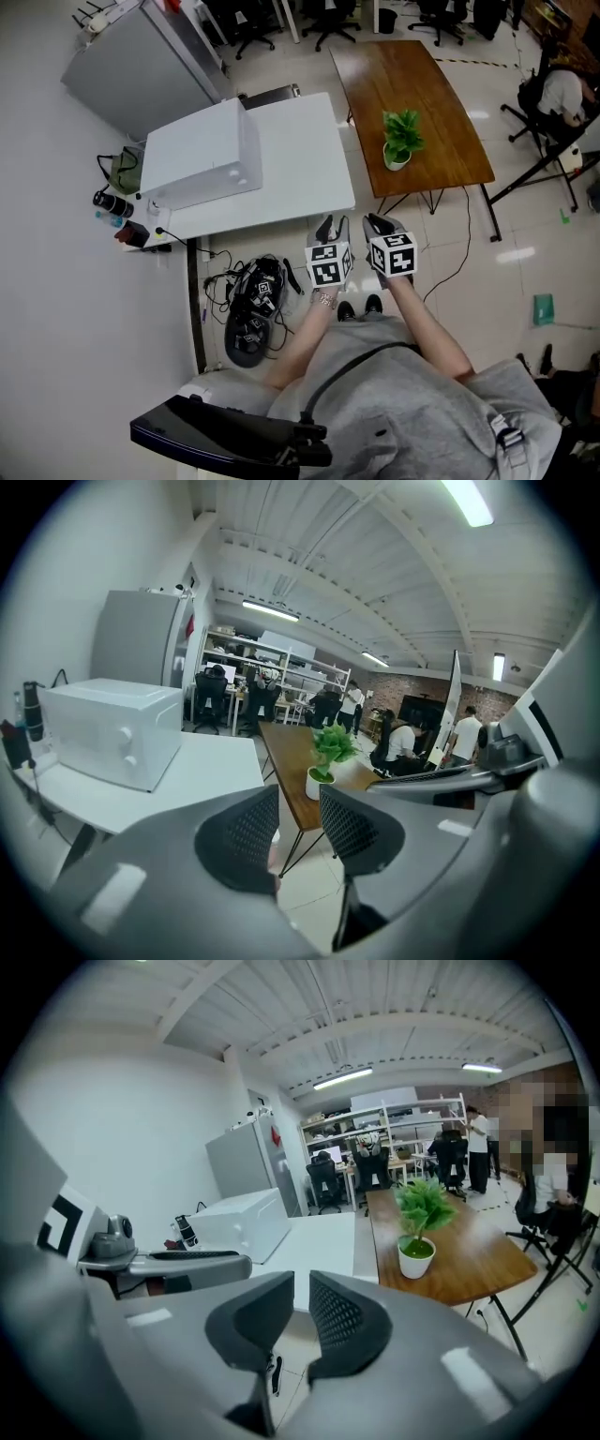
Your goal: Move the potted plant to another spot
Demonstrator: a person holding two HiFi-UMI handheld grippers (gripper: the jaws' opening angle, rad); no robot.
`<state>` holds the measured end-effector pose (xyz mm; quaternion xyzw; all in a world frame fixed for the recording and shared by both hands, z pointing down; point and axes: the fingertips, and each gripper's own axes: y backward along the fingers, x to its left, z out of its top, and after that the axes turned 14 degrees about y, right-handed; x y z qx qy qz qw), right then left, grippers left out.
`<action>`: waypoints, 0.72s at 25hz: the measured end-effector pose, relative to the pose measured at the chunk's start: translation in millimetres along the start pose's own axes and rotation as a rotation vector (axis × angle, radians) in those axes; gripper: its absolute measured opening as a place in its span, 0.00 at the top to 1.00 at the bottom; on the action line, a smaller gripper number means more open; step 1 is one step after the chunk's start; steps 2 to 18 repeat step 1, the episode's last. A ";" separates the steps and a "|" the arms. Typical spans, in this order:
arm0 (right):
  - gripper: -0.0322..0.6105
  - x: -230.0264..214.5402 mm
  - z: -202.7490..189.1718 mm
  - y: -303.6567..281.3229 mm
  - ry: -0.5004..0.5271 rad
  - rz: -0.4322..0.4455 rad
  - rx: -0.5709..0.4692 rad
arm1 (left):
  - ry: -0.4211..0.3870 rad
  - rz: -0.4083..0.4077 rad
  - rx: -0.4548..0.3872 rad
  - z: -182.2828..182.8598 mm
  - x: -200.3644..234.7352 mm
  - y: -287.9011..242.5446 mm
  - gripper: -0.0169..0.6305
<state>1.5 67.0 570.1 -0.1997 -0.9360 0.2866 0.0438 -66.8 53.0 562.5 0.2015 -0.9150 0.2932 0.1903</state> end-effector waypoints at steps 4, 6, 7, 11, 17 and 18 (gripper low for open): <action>0.90 -1.1 4.6 0.8 0.002 -0.003 -0.004 | -0.002 0.001 -0.005 4.8 -0.7 -0.2 0.73; 0.90 -1.1 4.6 0.8 0.002 -0.003 -0.004 | -0.002 0.001 -0.005 4.8 -0.7 -0.2 0.73; 0.90 -1.1 4.6 0.8 0.002 -0.003 -0.004 | -0.002 0.001 -0.005 4.8 -0.7 -0.2 0.73; 0.90 -1.1 4.6 0.8 0.002 -0.003 -0.004 | -0.002 0.001 -0.005 4.8 -0.7 -0.2 0.73; 0.90 -1.1 4.6 0.8 0.002 -0.003 -0.004 | -0.002 0.001 -0.005 4.8 -0.7 -0.2 0.73; 0.90 -1.1 4.6 0.8 0.002 -0.003 -0.004 | -0.002 0.001 -0.005 4.8 -0.7 -0.2 0.73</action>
